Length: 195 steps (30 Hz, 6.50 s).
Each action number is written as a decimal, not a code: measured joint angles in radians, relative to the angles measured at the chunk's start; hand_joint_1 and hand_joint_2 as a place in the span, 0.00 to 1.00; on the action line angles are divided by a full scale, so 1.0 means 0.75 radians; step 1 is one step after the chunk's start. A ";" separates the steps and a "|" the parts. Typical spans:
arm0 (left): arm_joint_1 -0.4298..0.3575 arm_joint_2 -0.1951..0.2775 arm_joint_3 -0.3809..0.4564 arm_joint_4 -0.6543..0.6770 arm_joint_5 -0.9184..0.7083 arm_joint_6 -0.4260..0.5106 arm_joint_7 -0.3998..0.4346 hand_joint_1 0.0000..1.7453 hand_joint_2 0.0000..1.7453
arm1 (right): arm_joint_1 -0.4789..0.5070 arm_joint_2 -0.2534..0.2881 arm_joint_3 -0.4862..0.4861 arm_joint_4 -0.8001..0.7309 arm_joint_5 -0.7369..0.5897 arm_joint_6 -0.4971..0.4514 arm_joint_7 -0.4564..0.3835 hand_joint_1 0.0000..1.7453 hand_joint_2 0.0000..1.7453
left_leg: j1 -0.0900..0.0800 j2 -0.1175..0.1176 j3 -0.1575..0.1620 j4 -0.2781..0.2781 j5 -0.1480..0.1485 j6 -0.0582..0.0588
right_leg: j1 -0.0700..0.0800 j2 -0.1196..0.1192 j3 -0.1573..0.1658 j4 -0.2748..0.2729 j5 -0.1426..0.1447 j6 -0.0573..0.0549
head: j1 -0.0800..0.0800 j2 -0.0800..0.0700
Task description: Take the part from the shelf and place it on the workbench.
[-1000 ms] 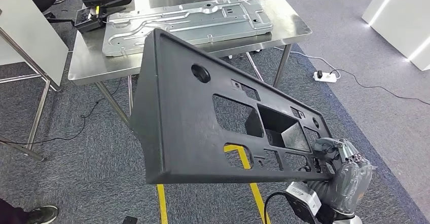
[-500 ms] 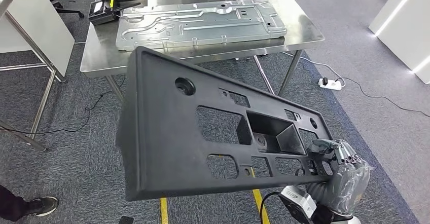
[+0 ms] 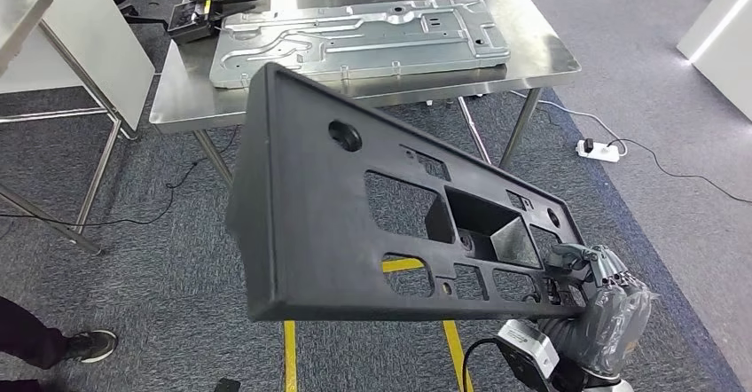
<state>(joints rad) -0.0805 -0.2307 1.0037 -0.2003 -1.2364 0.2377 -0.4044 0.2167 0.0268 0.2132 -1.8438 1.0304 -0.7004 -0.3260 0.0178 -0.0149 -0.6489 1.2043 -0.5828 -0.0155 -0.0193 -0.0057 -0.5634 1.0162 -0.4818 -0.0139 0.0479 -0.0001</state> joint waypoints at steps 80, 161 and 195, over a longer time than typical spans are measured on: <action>0.007 0.003 0.001 0.000 0.001 -0.122 -0.036 0.00 1.00 | -0.025 0.019 -0.010 0.019 -0.081 0.000 -0.015 1.00 1.00 | -0.010 0.010 0.130 -0.264 0.142 0.078 | 0.004 0.004 -0.170 0.345 -0.131 0.060 | 0.001 0.000; 0.015 0.008 0.004 0.001 -0.004 -0.127 -0.043 0.00 1.00 | 0.000 0.030 -0.053 -0.001 -0.122 -0.001 -0.049 1.00 1.00 | -0.040 0.011 0.025 -0.192 0.173 0.075 | 0.025 0.023 0.068 0.034 -0.085 -0.010 | 0.001 0.000; 0.009 -0.001 0.005 0.001 -0.016 -0.130 -0.053 0.00 1.00 | 0.013 0.037 -0.092 -0.041 -0.121 -0.001 -0.062 1.00 1.00 | -0.024 0.011 0.106 -0.262 0.167 0.064 | 0.009 0.010 0.062 0.020 -0.077 0.029 | 0.002 0.000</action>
<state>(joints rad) -0.0734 -0.2313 1.0071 -0.1999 -1.2487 0.1405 -0.4439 0.2266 0.0544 0.1443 -1.8744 0.9400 -0.7008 -0.3726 0.0001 -0.0065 -0.5695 1.0078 -0.4576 0.0321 -0.0128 0.0019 -0.5169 1.0309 -0.5393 0.0080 0.0492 -0.0002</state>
